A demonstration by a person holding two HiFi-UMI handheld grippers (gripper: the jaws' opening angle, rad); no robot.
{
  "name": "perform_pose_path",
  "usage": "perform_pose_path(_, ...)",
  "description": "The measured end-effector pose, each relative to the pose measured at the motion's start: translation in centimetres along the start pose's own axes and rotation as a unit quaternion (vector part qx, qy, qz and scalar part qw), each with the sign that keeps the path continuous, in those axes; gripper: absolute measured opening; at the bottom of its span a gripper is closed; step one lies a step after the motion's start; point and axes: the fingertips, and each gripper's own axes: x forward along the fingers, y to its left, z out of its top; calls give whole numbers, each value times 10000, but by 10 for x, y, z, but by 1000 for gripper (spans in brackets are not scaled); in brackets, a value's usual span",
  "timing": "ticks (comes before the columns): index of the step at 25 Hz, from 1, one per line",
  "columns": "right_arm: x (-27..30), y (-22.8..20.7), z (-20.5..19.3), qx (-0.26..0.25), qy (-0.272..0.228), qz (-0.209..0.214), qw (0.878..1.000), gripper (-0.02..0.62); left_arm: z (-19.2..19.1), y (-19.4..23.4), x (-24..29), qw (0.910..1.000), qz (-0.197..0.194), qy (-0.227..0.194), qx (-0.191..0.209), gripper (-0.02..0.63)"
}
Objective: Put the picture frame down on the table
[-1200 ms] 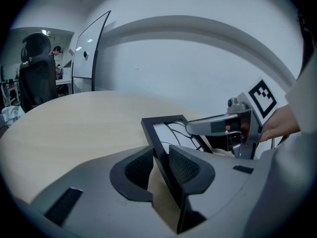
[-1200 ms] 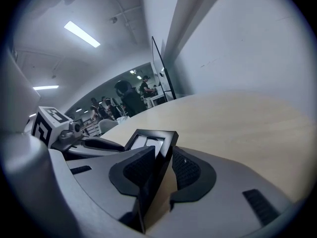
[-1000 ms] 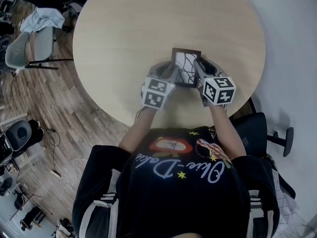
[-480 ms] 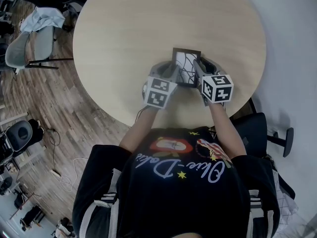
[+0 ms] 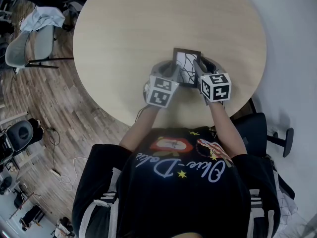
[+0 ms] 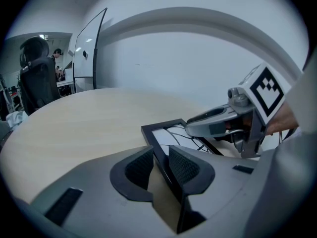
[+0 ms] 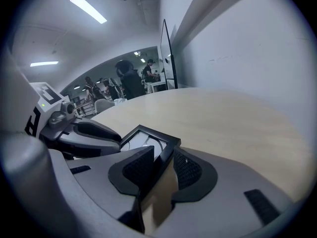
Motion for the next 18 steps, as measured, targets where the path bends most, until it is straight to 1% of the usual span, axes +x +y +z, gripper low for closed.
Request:
perform_pose_path(6, 0, -1, 0, -41, -12, -6, 10000, 89, 2, -2, -2, 10000, -12, 3, -5, 91)
perform_pose_path(9, -1, 0, 1, -63, -60, -13, 10000, 83, 3, -1, -3, 10000, -1, -21, 52, 90)
perform_pose_path(10, -1, 0, 2, -66, -79, -14, 9999, 83, 3, 0, -4, 9999, 20, -35, 97, 67)
perform_pose_path(12, -2, 0, 3, -62, -115, -22, 9999, 81, 3, 2, -4, 9999, 54, -77, 139, 61)
perform_pose_path(15, -4, -1, 5, -64, -189, -46, 9998, 71, 6, 4, -6, 9998, 92, -152, 81, 54)
perform_pose_path(18, -7, -2, 9, -94, -283, -77, 9995, 58, 12, 5, -10, 9994, 155, -303, 107, 30)
